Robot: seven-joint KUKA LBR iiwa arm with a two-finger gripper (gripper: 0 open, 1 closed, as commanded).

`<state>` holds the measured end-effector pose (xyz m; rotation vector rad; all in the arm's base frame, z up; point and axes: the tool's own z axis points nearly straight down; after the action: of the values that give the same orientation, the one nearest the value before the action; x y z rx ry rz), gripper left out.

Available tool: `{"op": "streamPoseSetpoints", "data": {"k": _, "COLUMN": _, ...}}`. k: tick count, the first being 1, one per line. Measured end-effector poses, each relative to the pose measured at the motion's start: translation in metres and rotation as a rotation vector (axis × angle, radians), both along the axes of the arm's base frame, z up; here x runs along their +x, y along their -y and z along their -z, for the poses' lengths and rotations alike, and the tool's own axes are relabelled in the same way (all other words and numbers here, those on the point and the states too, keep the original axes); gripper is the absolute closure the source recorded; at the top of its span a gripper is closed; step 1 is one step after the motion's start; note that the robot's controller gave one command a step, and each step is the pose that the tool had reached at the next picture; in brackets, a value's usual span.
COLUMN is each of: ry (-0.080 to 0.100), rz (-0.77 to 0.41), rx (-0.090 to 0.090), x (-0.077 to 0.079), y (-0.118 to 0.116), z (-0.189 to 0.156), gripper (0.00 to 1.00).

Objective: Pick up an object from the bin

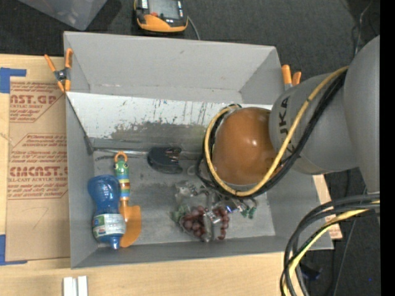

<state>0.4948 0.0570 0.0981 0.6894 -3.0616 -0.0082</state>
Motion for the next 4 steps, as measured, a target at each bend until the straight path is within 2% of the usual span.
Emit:
{"op": "streamPoseSetpoints", "data": {"k": 1, "ry": 0.041, "rz": -0.185, "rx": -0.007, "x": -0.007, "y": 0.070, "z": 0.027, "gripper": 0.00}}
{"op": "streamPoseSetpoints", "data": {"k": 2, "ry": 0.009, "rz": -0.114, "rx": 0.001, "x": -0.001, "y": 0.041, "z": 0.029, "gripper": 1.00}}
{"op": "streamPoseSetpoints", "data": {"k": 4, "ry": 0.007, "rz": -0.113, "rx": 0.001, "x": -0.002, "y": 0.041, "z": 0.023, "gripper": 1.00}}
